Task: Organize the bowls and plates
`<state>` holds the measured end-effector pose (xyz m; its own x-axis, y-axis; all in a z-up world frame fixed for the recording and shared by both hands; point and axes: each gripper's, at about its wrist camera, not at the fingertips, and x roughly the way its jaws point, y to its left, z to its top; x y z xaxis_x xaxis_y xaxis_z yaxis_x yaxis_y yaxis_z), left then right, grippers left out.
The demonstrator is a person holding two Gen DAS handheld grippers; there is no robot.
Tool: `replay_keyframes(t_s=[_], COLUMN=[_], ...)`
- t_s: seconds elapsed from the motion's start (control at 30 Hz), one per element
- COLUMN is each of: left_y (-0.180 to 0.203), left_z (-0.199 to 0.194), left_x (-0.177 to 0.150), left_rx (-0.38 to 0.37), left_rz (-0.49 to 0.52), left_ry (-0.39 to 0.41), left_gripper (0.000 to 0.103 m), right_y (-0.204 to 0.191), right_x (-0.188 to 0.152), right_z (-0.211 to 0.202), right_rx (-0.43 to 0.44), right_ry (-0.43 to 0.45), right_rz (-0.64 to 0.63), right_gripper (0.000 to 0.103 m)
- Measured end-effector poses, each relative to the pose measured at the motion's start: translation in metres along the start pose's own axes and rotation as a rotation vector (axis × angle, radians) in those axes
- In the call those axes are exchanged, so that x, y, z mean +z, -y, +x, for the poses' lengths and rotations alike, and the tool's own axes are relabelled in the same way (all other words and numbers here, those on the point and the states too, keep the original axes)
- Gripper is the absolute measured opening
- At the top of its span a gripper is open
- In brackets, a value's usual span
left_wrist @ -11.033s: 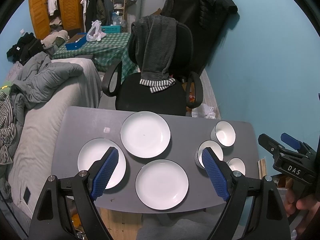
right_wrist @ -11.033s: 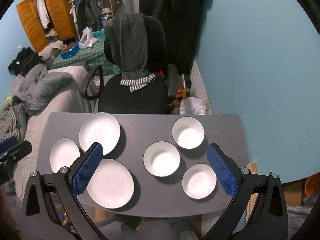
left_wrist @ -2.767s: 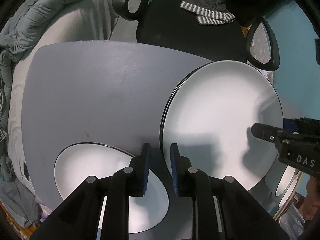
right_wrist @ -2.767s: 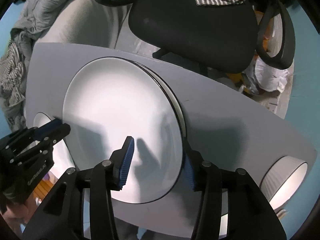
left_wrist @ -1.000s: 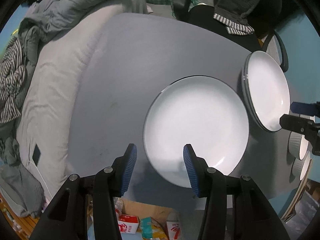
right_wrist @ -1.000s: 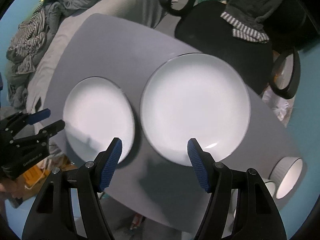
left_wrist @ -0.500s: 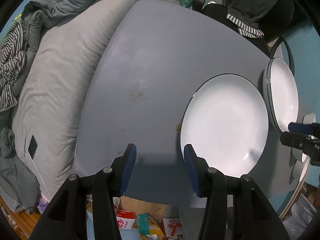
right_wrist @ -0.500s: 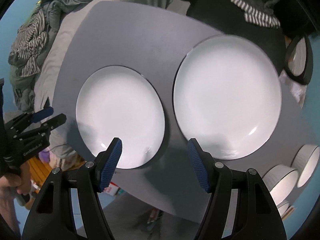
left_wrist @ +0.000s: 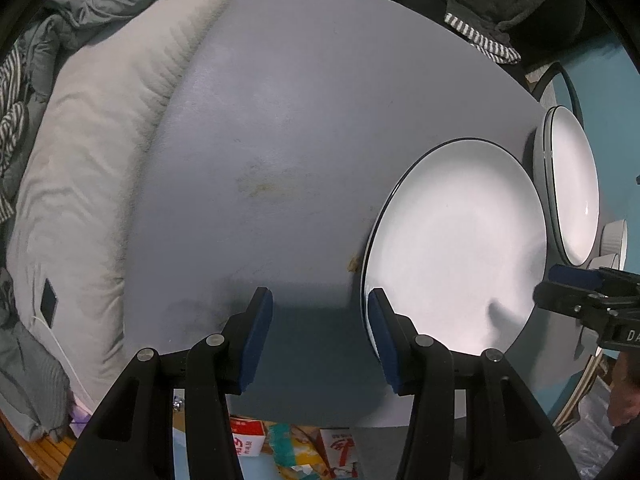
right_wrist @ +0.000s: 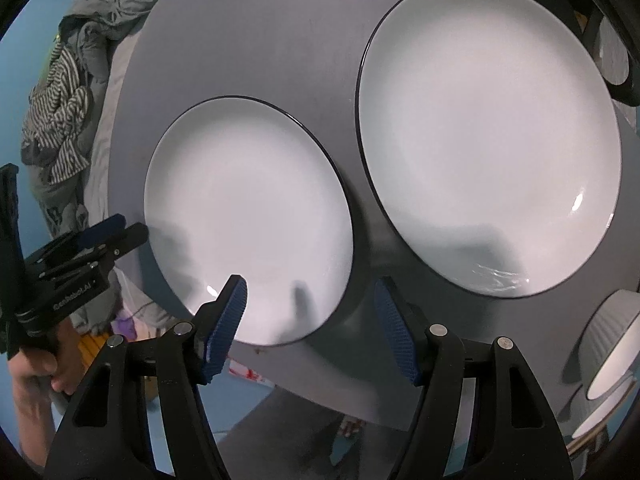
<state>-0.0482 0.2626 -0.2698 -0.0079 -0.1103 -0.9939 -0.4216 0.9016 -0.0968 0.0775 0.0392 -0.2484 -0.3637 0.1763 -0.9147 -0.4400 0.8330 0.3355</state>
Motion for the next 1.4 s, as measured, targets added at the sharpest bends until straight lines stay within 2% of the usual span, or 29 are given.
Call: replay_keyframes(t_s=[0.4, 0.57, 0.7, 0.77, 0.8, 1.0, 1.13, 1.37, 1.4], left_y=[0.002, -0.001, -0.004, -0.002, -0.001, 0.006, 0.005, 0.000, 0.008], left_z=[0.008, 0.009, 0.007, 0.009, 0.011, 0.009, 0.008, 0.006, 0.009], left_x=[0.006, 0.007, 0.005, 0.007, 0.006, 0.003, 0.002, 0.000, 0.006], left_rx=[-0.037, -0.049, -0.062, -0.047, -0.045, -0.082, -0.082, -0.087, -0.088], left_rz=[0.027, 0.018, 0.011, 0.019, 0.021, 0.041, 0.038, 0.032, 0.030], left_ry=[-0.020, -0.022, -0.019, -0.023, -0.027, -0.024, -0.020, -0.039, -0.042], left_gripper=[0.051, 0.051, 0.050, 0.041, 0.040, 0.021, 0.019, 0.018, 0.018], right_y=[-0.008, -0.006, 0.001, 0.005, 0.004, 0.009, 0.011, 0.012, 0.012], right_x=[0.009, 0.013, 0.012, 0.013, 0.014, 0.015, 0.015, 0.014, 0.013], right_z=[0.013, 0.016, 0.016, 0.017, 0.019, 0.017, 0.018, 0.017, 0.017], right_rx=[-0.010, -0.040, -0.033, -0.026, -0.025, -0.043, -0.068, -0.071, -0.072], right_ry=[0.040, 0.057, 0.059, 0.054, 0.052, 0.045, 0.036, 0.031, 0.030], right_rz=[-0.018, -0.035, -0.033, -0.034, -0.034, -0.052, -0.059, -0.073, -0.073], right_gripper=[0.066, 0.054, 0.045, 0.042, 0.040, 0.026, 0.018, 0.017, 0.017])
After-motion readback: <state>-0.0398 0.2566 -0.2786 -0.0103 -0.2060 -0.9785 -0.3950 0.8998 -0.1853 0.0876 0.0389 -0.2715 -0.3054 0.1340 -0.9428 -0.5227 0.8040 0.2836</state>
